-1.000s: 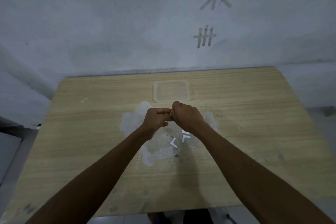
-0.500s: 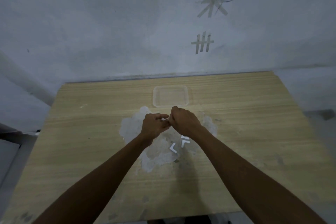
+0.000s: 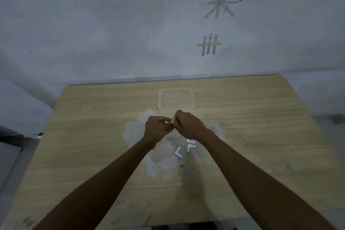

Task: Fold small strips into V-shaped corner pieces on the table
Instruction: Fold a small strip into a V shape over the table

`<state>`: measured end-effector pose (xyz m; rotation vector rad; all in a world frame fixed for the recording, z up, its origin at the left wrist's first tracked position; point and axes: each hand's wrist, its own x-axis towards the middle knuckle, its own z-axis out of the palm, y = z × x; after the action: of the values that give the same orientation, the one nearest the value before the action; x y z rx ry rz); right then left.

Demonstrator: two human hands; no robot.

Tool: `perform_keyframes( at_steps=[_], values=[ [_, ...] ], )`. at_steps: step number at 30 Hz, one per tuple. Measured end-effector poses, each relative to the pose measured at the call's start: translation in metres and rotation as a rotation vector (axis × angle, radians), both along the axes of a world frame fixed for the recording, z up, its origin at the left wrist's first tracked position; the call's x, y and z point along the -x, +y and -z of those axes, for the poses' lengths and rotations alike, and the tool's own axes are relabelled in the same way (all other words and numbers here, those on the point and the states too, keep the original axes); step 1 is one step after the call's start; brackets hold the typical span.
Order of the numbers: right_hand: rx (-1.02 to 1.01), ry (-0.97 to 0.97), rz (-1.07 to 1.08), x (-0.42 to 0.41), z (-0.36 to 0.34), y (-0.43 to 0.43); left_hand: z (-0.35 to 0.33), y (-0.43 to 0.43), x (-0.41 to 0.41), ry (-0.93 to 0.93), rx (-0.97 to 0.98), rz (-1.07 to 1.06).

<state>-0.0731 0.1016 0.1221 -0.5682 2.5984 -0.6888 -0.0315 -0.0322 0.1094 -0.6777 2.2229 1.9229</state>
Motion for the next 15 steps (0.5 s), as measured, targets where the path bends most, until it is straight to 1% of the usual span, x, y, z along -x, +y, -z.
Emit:
perform_keyframes(
  at_steps=[5,8,12,15],
  values=[
    [0.007,-0.02,-0.024,-0.0015,0.002,-0.0005,0.0009,0.0012,-0.0002,-0.026,0.031,-0.018],
    [0.026,-0.046,-0.019,-0.0018,0.0021,0.0009,0.0013,0.0012,-0.0021,-0.002,0.072,0.0],
    [0.097,-0.085,0.008,-0.0012,0.002,0.0028,0.0031,0.0012,-0.0032,0.036,0.14,0.021],
    [0.159,-0.07,0.053,-0.0016,0.0038,0.0043,0.0022,0.0018,-0.003,0.025,0.118,0.011]
  ],
)
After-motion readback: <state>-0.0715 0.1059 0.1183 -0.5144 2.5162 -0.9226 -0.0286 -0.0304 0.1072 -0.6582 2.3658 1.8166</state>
